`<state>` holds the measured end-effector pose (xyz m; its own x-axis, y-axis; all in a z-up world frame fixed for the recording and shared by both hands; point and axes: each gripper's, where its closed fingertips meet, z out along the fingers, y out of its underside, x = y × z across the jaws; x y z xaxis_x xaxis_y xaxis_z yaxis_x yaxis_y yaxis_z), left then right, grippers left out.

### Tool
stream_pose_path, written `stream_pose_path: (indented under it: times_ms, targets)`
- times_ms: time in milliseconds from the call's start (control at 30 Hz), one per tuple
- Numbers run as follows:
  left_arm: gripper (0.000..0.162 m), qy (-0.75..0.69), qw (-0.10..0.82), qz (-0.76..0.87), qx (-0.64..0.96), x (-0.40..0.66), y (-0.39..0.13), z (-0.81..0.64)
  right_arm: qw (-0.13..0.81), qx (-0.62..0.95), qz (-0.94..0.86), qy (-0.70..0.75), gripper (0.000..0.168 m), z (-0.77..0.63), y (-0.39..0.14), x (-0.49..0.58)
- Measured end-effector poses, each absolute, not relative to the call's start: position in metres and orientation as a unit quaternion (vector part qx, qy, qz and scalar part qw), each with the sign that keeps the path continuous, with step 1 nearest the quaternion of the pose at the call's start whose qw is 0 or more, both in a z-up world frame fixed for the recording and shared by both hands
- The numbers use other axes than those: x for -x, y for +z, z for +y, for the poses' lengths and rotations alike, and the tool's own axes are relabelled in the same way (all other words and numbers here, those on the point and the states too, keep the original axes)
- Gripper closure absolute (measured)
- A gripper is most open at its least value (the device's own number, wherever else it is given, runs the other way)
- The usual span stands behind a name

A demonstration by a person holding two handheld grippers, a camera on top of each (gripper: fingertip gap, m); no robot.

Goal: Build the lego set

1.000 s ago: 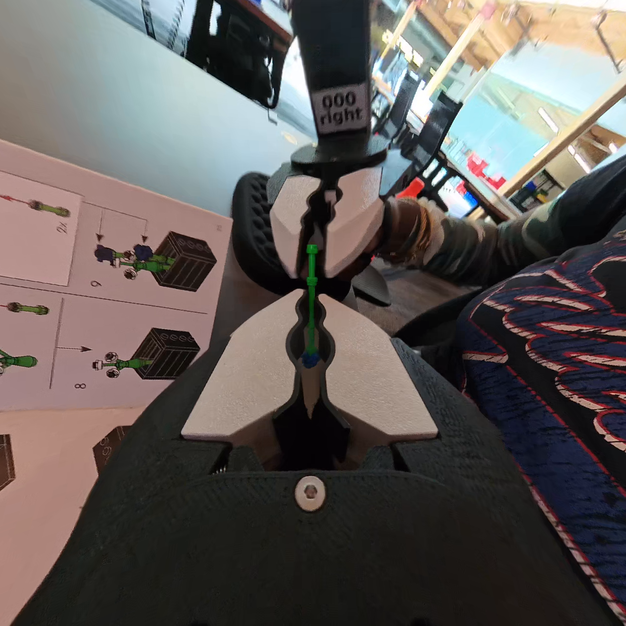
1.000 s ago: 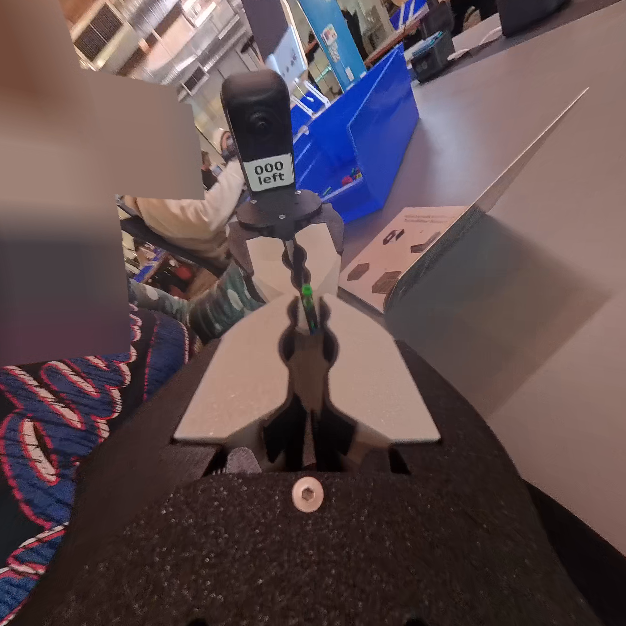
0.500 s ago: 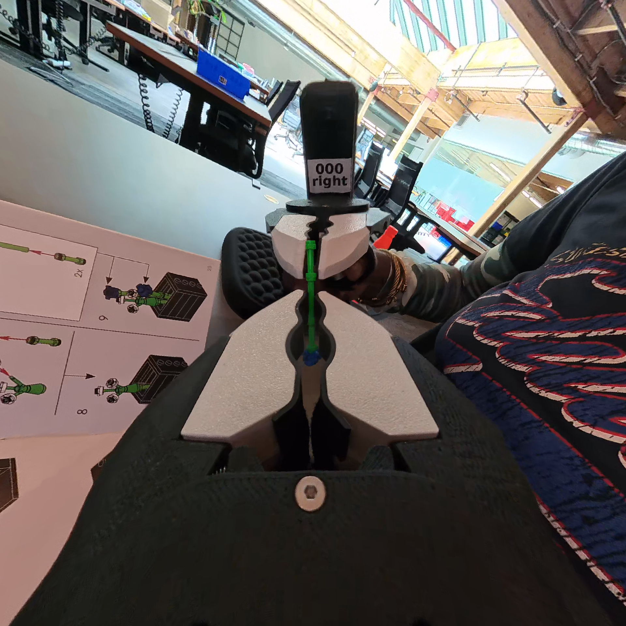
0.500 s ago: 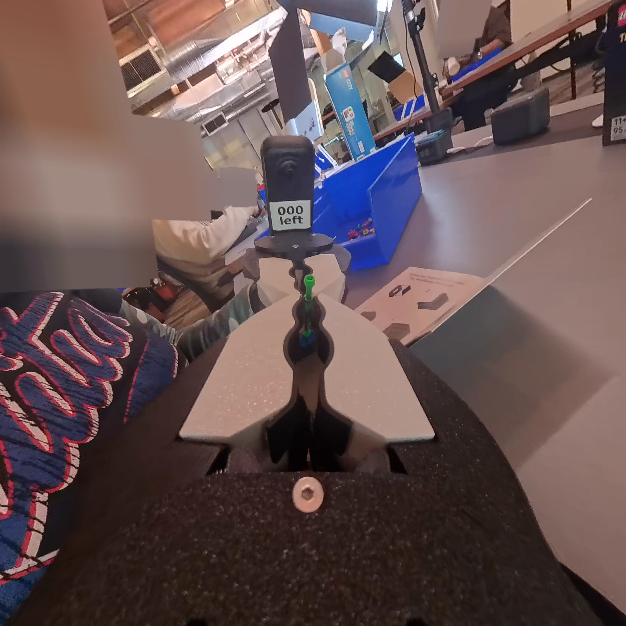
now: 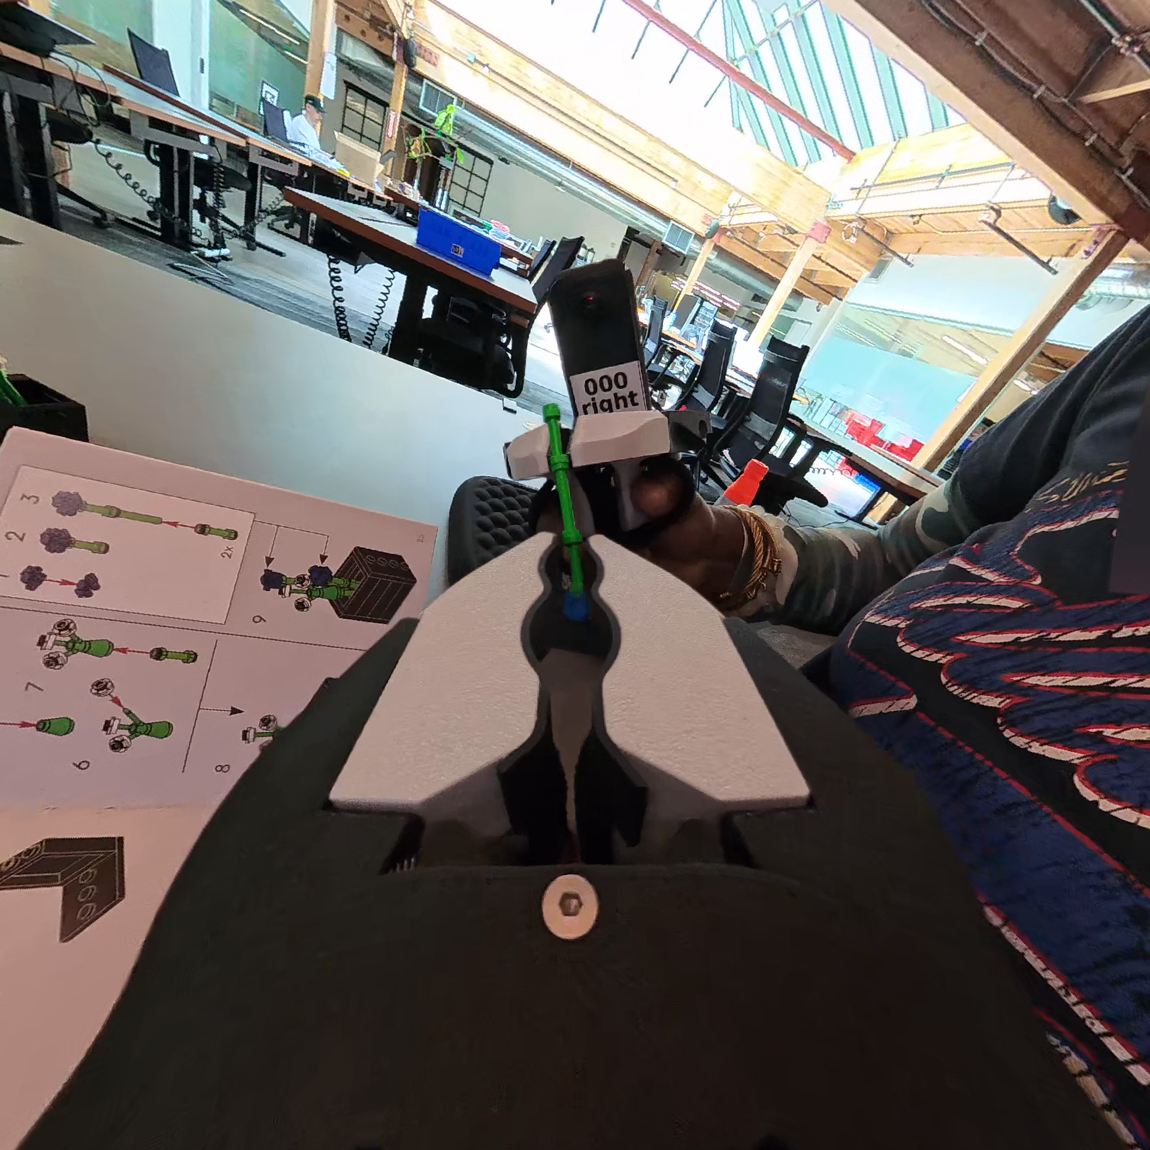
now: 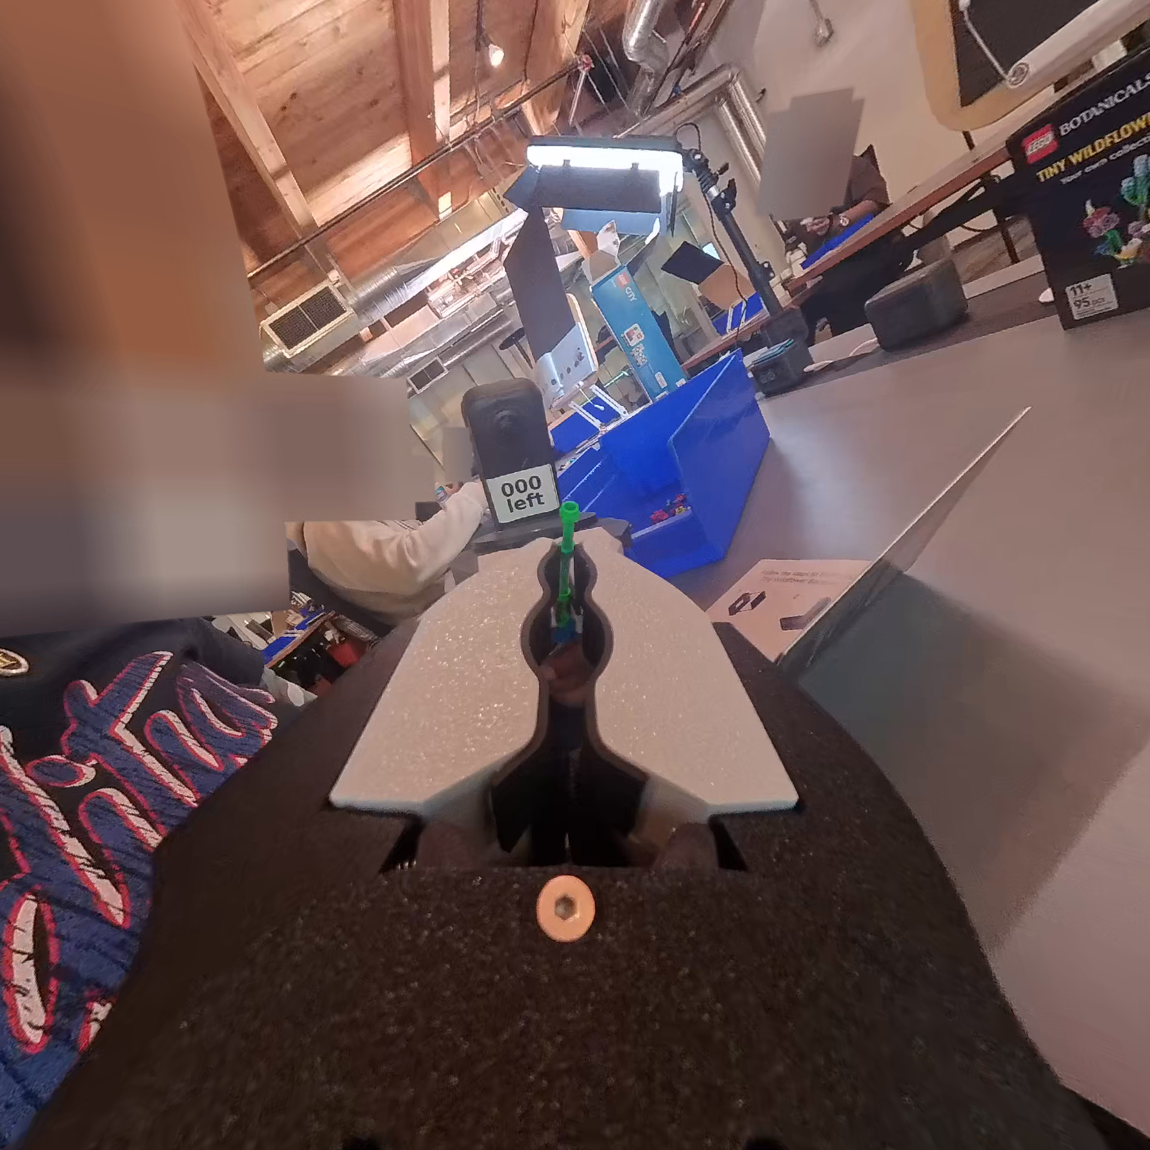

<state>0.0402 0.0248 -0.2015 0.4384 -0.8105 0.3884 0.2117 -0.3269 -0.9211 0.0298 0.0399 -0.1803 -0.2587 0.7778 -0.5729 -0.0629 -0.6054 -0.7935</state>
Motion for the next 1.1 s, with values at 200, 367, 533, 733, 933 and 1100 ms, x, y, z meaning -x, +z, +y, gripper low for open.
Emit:
stream_pose_path:
  times_ms: [200,367,533,733,933,1100]
  targets:
    - [0.158,-0.458,0.532,0.219,0.677,-0.035,-0.206,0.028,0.308,0.564,-0.399,0.654,0.152,0.052,-0.19,-0.042]
    - [0.158,-0.411,0.501,0.23,0.726,-0.039,-0.224,0.034,0.429,0.501,-0.66,0.361,0.139,0.058,-0.191,-0.056]
    - [0.158,-0.375,0.46,0.264,0.76,-0.049,-0.241,0.033,0.367,0.298,-0.879,0.058,0.147,0.04,-0.221,-0.056]
    - [0.158,-0.36,0.447,0.278,0.77,-0.052,-0.248,0.032,0.336,0.22,-0.916,-0.001,0.153,0.039,-0.238,-0.042]
    - [0.13,-0.387,0.49,0.269,0.734,-0.048,-0.229,0.03,0.367,0.271,-0.889,0.031,0.165,0.046,-0.234,-0.036]
    - [0.112,-0.382,0.716,0.14,0.568,0.013,-0.148,0.035,0.399,0.499,-0.658,0.4,0.165,0.048,-0.188,-0.021]
